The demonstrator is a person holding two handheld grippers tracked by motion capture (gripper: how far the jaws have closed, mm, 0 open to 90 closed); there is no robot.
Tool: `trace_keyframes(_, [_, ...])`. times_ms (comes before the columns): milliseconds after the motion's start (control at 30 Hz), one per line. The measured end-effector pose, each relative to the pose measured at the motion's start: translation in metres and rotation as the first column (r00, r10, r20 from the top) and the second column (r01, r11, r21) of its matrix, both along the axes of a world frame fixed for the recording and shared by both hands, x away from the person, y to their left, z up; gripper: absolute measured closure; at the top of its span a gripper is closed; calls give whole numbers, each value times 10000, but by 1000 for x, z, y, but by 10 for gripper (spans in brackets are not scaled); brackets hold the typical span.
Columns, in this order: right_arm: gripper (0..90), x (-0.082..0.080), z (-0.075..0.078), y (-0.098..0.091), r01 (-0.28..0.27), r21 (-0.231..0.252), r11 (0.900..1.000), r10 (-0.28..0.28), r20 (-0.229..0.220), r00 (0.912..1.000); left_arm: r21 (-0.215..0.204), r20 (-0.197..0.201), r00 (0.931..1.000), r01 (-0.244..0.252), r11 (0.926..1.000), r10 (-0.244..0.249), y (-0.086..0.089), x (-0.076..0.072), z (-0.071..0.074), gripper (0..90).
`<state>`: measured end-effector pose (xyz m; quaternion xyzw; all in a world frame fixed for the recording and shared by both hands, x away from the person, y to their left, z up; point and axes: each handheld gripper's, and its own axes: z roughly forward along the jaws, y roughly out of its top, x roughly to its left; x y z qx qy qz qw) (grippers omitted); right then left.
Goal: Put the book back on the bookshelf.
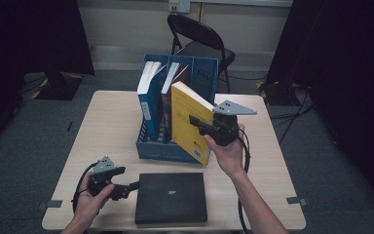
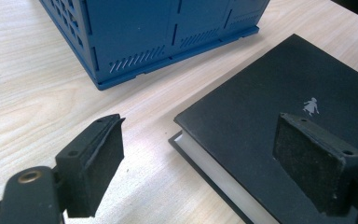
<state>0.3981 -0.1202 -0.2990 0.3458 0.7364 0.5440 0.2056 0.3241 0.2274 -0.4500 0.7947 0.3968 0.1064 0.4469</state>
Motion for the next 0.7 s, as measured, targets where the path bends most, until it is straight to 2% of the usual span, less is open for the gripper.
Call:
trace_keyframes(100, [757, 5, 1, 1, 187, -3, 9998, -187, -17, 9998, 2, -6, 10000, 9, 10000, -9, 0, 0, 0, 159])
trace_keyframes(200, [757, 10, 2, 5, 448, -249, 9987, -446, 83, 9990, 31, -34, 10000, -26, 10000, 26, 0, 0, -1, 159])
trace_keyframes(467, [757, 25, 0, 12, 860, -311, 9958, -865, -149, 9961, 146, -36, 10000, -47, 9999, 48, -2, 0, -2, 161])
trace_keyframes(700, [757, 43, 0, 22, 1364, -491, 9894, -1374, -166, 9904, 180, -18, 10000, 28, 9998, -28, -3, 0, -2, 161])
